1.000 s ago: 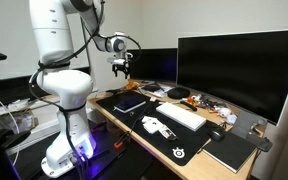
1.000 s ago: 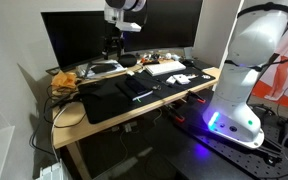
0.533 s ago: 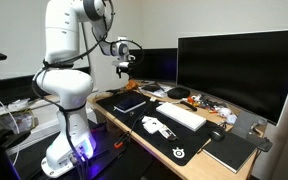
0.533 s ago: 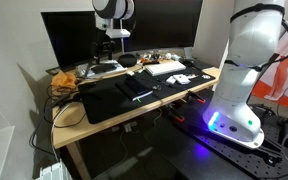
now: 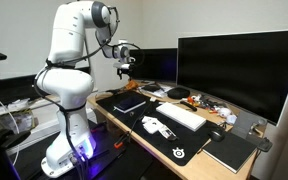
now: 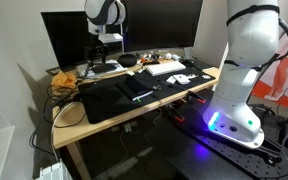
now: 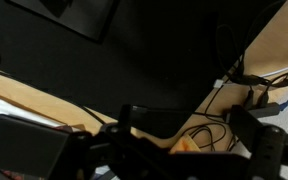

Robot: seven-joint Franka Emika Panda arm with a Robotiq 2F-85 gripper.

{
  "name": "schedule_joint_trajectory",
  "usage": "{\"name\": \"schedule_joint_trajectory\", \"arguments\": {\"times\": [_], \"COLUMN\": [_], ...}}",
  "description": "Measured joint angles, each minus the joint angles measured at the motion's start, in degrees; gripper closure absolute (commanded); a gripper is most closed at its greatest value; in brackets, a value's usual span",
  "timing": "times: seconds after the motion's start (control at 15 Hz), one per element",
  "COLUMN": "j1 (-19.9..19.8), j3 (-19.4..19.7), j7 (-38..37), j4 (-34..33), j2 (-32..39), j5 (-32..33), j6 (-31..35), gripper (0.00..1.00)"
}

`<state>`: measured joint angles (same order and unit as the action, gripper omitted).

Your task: Pick up the orange cloth and place it on top of the black book

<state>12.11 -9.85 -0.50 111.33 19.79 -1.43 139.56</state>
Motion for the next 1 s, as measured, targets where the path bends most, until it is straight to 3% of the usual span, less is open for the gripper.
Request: {"name": "schedule_joint_trajectory", "arguments": {"times": [0.2,0.8,1.0], "j1": [0.0,3.1,4.7], "j3": [-0.1,-0.6,1.0], "j7": [0.4,1.6,1.2], "j4": [0.1,5.3,5.6], "j2": [0.2,5.6,7.7], "j5": [0.0,4.4,5.9], "j6": [1.4,25.9,33.4], "gripper": [0.00,0.00,0.00]}}
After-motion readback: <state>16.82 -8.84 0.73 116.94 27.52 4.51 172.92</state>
